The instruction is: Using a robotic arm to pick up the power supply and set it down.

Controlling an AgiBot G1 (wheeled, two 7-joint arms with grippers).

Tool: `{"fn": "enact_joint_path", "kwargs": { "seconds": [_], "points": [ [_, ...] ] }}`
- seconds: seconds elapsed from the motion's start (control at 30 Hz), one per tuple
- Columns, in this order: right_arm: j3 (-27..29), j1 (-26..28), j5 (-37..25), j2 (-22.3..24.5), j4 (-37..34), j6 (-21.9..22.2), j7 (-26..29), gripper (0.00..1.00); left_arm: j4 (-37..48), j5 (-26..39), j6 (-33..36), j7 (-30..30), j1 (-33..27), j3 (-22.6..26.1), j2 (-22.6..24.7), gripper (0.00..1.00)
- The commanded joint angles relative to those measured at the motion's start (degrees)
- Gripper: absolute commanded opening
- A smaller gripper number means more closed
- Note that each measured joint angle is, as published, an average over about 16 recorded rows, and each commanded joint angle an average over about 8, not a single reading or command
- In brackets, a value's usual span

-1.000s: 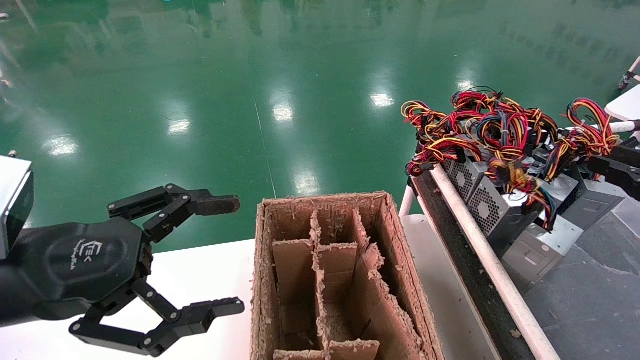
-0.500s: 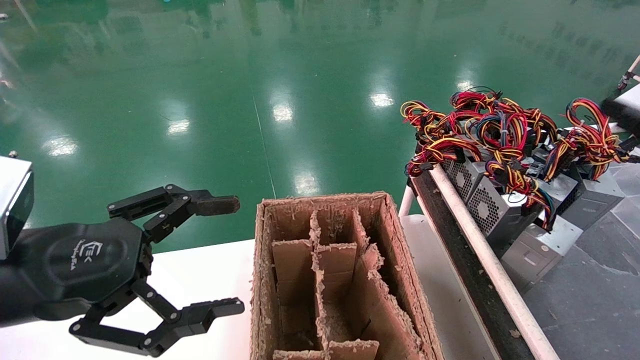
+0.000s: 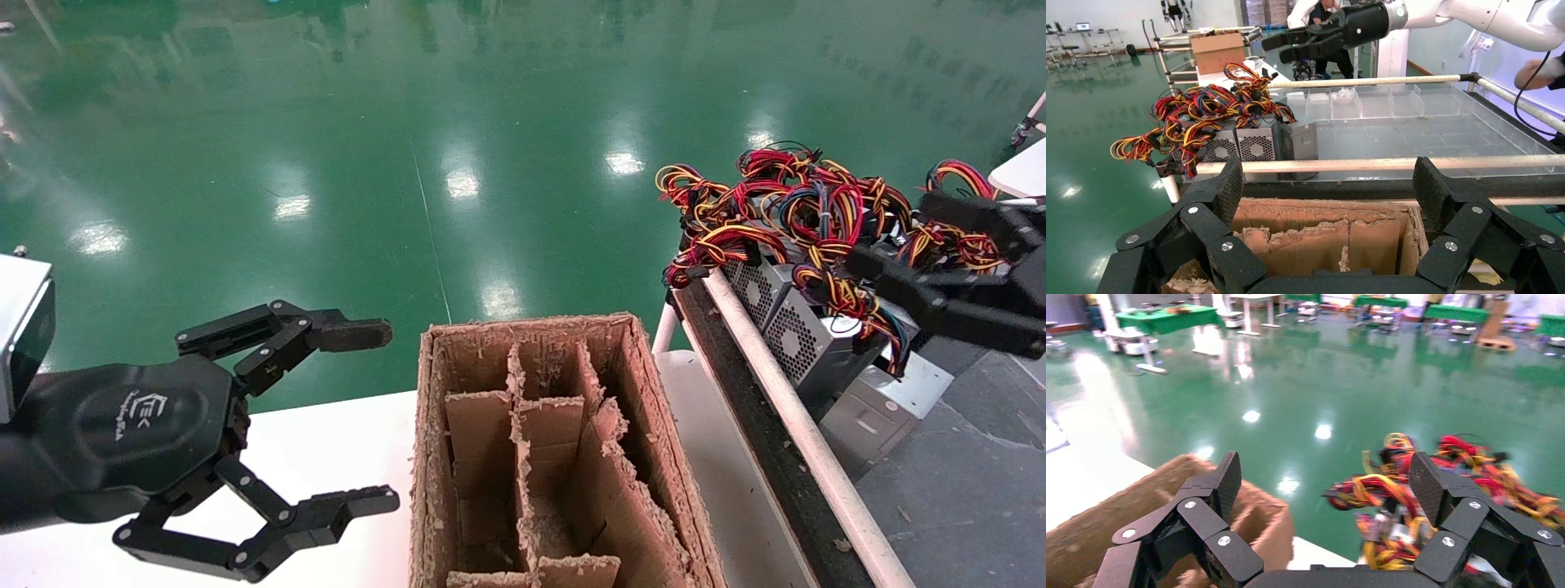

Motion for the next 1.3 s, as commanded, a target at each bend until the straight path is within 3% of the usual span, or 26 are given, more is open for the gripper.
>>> {"fn": "enact_joint_path", "kwargs": {
  "seconds": [0.03,1.3],
  "points": [
    [-0.99,1.03,0.32,-0.47,-0.14,-1.43,-0.42,1.00,0.00,0.00,0.00,0.00,0.00,0.00,0.00,1.00],
    [-19.54,20.20,6.19,-9.15,-2.72,-28.07,-8.23,1.00,0.00,-0.01,-0.01,0.00,0.00,0.01,0.00,1.00]
  ]
}}
